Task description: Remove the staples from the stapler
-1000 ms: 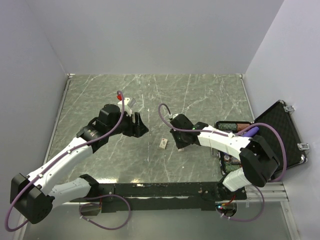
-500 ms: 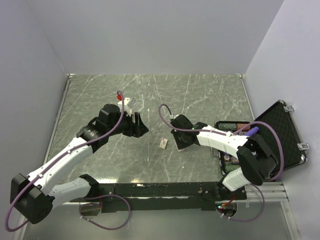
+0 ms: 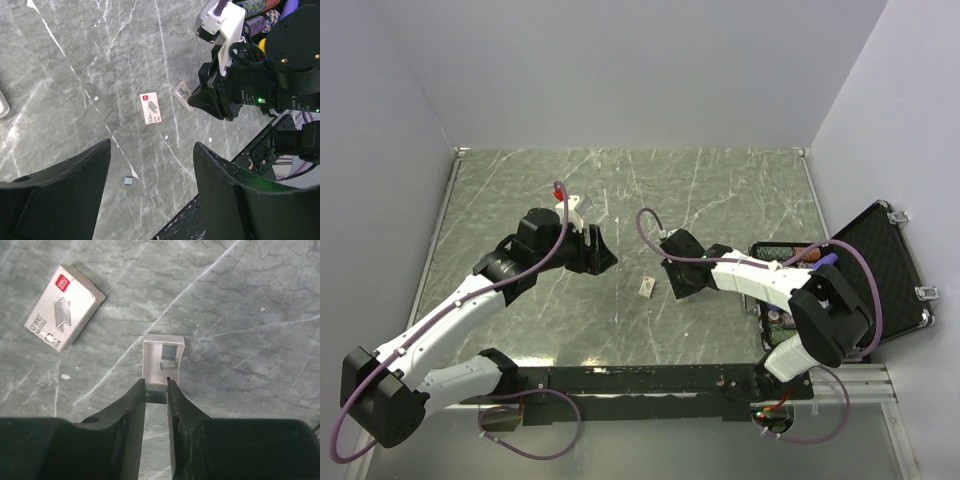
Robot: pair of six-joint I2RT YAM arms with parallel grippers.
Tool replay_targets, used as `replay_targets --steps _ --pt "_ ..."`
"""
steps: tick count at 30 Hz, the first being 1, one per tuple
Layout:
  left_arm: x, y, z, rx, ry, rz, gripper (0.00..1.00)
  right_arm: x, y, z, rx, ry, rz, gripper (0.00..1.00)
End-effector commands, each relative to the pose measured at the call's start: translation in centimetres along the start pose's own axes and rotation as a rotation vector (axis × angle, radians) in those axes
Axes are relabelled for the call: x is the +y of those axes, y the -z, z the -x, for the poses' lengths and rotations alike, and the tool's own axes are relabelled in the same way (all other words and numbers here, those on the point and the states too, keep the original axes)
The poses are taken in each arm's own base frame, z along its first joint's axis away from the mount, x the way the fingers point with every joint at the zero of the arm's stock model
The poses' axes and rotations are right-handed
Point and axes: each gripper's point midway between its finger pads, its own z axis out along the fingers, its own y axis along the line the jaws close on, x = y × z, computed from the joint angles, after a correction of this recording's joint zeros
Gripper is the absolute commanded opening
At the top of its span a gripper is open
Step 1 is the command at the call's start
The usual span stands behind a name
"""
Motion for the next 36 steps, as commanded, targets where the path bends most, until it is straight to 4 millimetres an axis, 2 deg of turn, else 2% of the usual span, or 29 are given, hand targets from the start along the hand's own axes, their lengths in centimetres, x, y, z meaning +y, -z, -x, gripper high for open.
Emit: replay_targets --steps 1,10,22,31,36 --pt "-0.3 0.0 0.7 -0.03 -0.012 -0.022 0.72 -0.4 -0.4 0.2 -0.008 -0.02 -0.019 0.26" --pt "-0.3 0.0 0.7 -0.032 -0.014 -0.023 0.72 -0.5 -0.6 0.2 -0.006 -0.028 -0.027 0.34" --pt "-0.3 0.0 0.8 -0.032 -0.012 -0.024 0.72 -0.5 -0.3 0.5 -0.022 -0.034 -0.027 0.4" --pt "-0.3 0.1 0.9 -0.035 -0.01 -0.024 0.72 1.3 2.8 2.5 -0.119 -0.02 0.055 0.42" --pt "-0.2 0.1 0.8 -0.034 -0.01 -0.018 0.73 2.3 4.6 3.0 -0.163 -0.001 0.098 0.44"
